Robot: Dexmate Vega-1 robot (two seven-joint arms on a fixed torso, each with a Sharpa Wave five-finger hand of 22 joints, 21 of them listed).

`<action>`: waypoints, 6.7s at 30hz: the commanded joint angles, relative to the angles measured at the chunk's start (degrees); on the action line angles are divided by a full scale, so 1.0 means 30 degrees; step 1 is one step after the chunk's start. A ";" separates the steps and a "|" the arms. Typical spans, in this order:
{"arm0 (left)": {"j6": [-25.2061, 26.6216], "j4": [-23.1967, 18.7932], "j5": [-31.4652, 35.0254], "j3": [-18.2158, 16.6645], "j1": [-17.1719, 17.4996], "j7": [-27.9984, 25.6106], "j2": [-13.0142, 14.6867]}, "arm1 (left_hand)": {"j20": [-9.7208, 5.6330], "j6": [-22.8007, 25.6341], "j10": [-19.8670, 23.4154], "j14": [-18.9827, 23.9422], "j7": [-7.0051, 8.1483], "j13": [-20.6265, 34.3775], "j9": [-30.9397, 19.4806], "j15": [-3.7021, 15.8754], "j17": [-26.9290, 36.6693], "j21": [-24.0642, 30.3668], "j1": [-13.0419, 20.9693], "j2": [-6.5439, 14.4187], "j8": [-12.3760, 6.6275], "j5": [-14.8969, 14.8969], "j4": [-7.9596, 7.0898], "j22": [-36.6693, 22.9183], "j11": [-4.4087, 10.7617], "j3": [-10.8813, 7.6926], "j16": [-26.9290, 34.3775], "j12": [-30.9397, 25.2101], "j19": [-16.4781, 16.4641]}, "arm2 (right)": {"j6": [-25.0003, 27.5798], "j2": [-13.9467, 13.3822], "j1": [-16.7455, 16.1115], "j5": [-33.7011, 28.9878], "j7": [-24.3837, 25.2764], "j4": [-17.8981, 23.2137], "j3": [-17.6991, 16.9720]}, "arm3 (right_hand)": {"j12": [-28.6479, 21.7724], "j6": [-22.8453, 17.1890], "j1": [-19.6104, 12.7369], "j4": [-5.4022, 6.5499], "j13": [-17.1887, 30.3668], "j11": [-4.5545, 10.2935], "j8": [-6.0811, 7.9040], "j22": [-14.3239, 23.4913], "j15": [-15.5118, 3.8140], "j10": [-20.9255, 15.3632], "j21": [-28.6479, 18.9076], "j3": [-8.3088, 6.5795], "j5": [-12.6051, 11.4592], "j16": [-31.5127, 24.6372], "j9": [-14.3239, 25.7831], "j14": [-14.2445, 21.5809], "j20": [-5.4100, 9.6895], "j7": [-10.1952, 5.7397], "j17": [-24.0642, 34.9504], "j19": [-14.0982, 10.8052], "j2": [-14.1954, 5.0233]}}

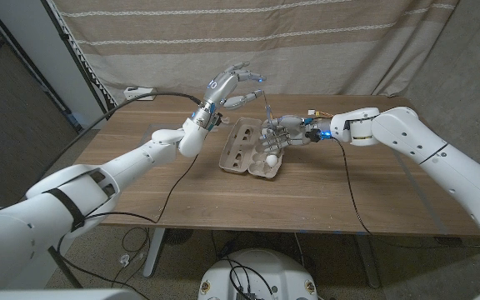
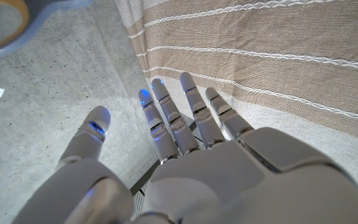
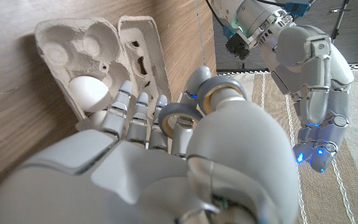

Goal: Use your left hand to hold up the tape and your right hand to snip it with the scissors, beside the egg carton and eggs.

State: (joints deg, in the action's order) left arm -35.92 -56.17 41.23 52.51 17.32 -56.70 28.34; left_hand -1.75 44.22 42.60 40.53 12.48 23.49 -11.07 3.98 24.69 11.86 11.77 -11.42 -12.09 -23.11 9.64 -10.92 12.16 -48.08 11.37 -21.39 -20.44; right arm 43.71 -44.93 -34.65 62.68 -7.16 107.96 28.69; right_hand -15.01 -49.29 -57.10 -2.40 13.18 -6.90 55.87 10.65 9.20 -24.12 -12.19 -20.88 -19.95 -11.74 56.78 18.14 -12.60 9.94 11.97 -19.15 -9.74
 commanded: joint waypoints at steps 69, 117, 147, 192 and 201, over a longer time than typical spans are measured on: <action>0.4350 -0.8755 -0.4335 -0.6496 0.6957 0.4450 0.1871 | 0.0355 0.0505 -0.0038 -0.0601 -0.0357 -0.0259 -0.0010 0.2815 -0.0385 0.0076 -0.0236 0.0615 -0.0212 -0.0443 0.0009 -0.0067 0.0029 -0.0540 0.0146 0.0730 0.0286 | -0.0565 -0.1154 -0.0367 0.1054 -0.0952 0.0647 -0.0937 | -0.0923 0.1711 0.0380 0.0250 0.0292 0.0992 0.1139 0.0077 -0.1280 -0.3117 -0.0393 0.0464 0.1187 -0.0655 0.0343 0.2246 0.0017 -0.1074 0.0241 -0.1723 -0.0376; 0.6919 -1.0318 -0.8988 -0.9014 0.9084 0.7699 0.1869 | 0.0452 -0.1129 -0.1347 -0.2223 -0.0416 -0.1266 -0.0045 0.2712 -0.1825 0.0157 -0.0470 0.0368 0.0276 -0.0099 -0.0089 -0.0089 -0.0058 -0.1059 -0.0086 0.2450 0.0368 | -0.1006 -0.1826 -0.1232 0.1877 -0.0565 0.1438 -0.1835 | -0.1473 0.1250 0.0283 -0.0230 0.0548 0.1601 0.1054 0.0112 -0.1291 -0.3943 -0.0535 0.0975 0.2250 -0.0676 -0.1486 0.2870 0.0217 -0.1205 0.0328 -0.2655 -0.0147; 0.7046 -0.9811 -0.9261 -0.8742 0.8812 0.7826 0.1930 | 0.0520 -0.1014 -0.1349 -0.2413 -0.0469 -0.1447 -0.0051 0.2695 -0.2121 0.0157 -0.0754 0.0329 0.0161 -0.0024 -0.0090 -0.0098 -0.0045 -0.0931 -0.0105 0.2614 0.0428 | -0.1304 -0.1711 -0.1158 0.2643 -0.1353 0.0905 -0.1965 | -0.4857 0.2260 -0.0085 -0.0301 0.5086 0.2124 0.1389 0.0741 -0.4742 -0.4257 -0.1606 0.1211 0.3126 -0.3207 -0.2421 0.5225 0.1620 -0.1371 0.3290 -0.4541 -0.0461; 0.6950 -0.9938 -0.9330 -0.8620 0.8930 0.8011 0.2102 | 0.0581 -0.0467 -0.1024 -0.2434 -0.0660 -0.1710 -0.0038 0.2688 -0.2437 0.0171 -0.0947 0.0419 -0.0076 0.0058 -0.0056 -0.0104 -0.0031 -0.0903 0.0002 0.2688 0.0481 | -0.1278 -0.1545 -0.0960 0.3030 -0.2745 0.0628 -0.1837 | -2.2351 0.1617 -0.0200 -0.0642 1.9446 0.3486 0.0724 0.9995 -0.6108 -0.1229 -1.2058 0.3375 0.3061 -1.8314 -0.4339 0.4631 0.5050 -0.1493 1.6151 -0.5403 -0.0091; 0.7032 -1.0190 -0.9343 -0.8667 0.9112 0.8109 0.2168 | 0.0577 -0.0357 -0.0928 -0.2435 -0.0653 -0.1759 -0.0034 0.2686 -0.2495 0.0177 -0.0964 0.0438 -0.0114 0.0072 -0.0049 -0.0104 -0.0027 -0.0914 0.0017 0.2686 0.0481 | -0.1301 -0.1707 -0.1190 0.3217 -0.2615 0.0879 -0.1998 | -2.3679 0.1340 -0.0015 -0.0693 1.9440 0.3645 0.0695 1.0106 -0.6348 -0.1232 -1.2729 0.3642 0.3007 -1.8933 -0.4506 0.4956 0.5189 -0.1594 1.5838 -0.5746 0.0086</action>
State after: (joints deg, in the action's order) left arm -15.17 -85.90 13.16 26.75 44.04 -32.62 34.60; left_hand -0.11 42.48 39.25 33.48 10.32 18.07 -11.05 3.07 17.28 12.13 9.44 -10.15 -12.09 -23.26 9.40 -11.05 11.86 -51.01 11.10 -13.49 -18.81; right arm 39.75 -49.63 -37.66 71.63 -14.86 110.07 23.11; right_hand -85.16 -44.72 -57.57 -4.43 71.18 -3.76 58.04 40.76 -3.17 -20.45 -49.85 -10.32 -10.63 -67.89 43.27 32.57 2.89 5.30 59.54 -35.63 -9.65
